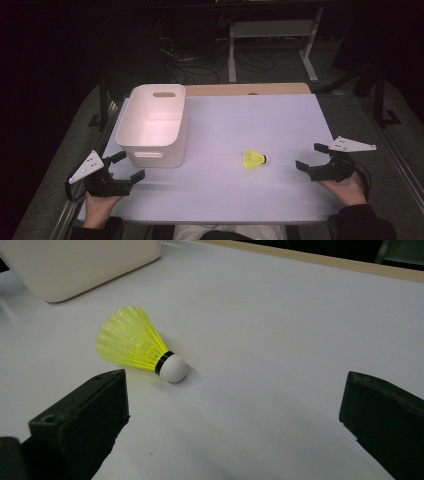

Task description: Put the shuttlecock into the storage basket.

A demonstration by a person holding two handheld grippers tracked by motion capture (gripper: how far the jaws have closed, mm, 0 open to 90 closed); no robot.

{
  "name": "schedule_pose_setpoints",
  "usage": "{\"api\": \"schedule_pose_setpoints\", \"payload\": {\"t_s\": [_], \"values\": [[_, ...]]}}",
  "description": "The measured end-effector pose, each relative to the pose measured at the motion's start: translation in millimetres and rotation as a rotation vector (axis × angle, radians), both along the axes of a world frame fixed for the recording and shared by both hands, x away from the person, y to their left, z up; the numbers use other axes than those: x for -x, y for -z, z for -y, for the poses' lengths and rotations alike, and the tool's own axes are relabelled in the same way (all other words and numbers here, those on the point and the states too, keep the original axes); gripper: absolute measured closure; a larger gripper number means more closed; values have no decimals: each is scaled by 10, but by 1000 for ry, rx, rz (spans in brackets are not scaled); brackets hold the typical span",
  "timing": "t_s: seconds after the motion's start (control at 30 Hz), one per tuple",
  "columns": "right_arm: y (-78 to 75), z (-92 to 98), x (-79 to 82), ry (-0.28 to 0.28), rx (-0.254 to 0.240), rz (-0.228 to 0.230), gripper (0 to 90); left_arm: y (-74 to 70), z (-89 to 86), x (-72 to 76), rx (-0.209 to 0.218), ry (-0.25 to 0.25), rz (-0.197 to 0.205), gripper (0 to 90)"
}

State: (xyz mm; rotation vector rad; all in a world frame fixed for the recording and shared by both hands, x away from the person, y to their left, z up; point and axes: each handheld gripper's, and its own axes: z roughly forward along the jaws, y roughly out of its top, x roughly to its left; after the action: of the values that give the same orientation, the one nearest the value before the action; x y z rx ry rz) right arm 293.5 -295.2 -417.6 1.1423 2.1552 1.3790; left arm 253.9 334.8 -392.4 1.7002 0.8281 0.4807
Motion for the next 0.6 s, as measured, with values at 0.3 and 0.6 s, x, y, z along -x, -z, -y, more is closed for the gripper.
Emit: {"api": "schedule_pose_setpoints", "payload": {"t_s": [0.3,0.6], "values": [[0,-16,1,-7,12,-2,0,1,3,2,1,4,-2,0],[1,-33,-7,-14,13,-6,0,4,7,0,-2,7,-3,0]]}}
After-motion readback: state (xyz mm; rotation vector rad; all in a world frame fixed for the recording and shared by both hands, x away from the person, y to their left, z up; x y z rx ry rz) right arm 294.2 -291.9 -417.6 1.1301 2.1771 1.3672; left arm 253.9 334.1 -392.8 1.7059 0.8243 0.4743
